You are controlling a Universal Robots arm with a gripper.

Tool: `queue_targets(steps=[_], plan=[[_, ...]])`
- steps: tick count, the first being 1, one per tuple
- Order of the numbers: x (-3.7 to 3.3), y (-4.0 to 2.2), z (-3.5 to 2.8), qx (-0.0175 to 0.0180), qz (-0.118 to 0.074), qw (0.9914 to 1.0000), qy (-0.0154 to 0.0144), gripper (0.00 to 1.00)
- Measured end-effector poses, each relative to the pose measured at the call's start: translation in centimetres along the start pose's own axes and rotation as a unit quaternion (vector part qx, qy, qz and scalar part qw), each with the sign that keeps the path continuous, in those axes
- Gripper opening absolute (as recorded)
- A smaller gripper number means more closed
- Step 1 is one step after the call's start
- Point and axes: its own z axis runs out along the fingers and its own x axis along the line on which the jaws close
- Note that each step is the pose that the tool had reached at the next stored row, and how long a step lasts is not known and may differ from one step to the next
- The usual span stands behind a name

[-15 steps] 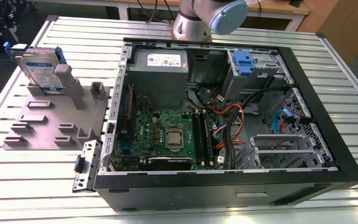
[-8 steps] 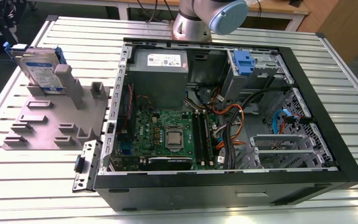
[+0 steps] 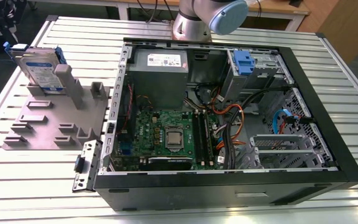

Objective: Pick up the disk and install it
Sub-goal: 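Pick up the disk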

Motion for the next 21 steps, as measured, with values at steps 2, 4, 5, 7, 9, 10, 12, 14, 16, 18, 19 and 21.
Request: queue_targets(steps=[2,4,5,7,9,10,12,14,16,18,19,21], plan=[[0.0,0.0,0.0,-0.0001,-0.008,0.99997,0.0003,0.11],[0.0,0.0,0.0,-0.0002,-0.012,0.99993,0.0005,0.11],[0.0,0.0,0.0,-0.0002,-0.012,0.99993,0.0005,0.11],[0.0,0.0,0.0,-0.0002,-0.012,0.99993,0.0005,0.11],[0.0,0.0,0.0,-0.0002,-0.012,0.99993,0.0005,0.11],[0.0,0.0,0.0,-0.0002,-0.012,0.99993,0.0005,0.11],[0.0,0.0,0.0,-0.0002,-0.012,0.99993,0.0005,0.11],[0.0,0.0,0.0,-0.0002,-0.012,0.99992,0.0005,0.11],[0.0,0.0,0.0,-0.0003,-0.015,0.99988,0.0006,0.11],[0.0,0.0,0.0,-0.0004,-0.021,0.99977,0.0009,0.11],[0.0,0.0,0.0,-0.0004,-0.026,0.99967,0.0011,0.11],[0.0,0.0,0.0,-0.0007,-0.038,0.99928,0.0016,0.11]])
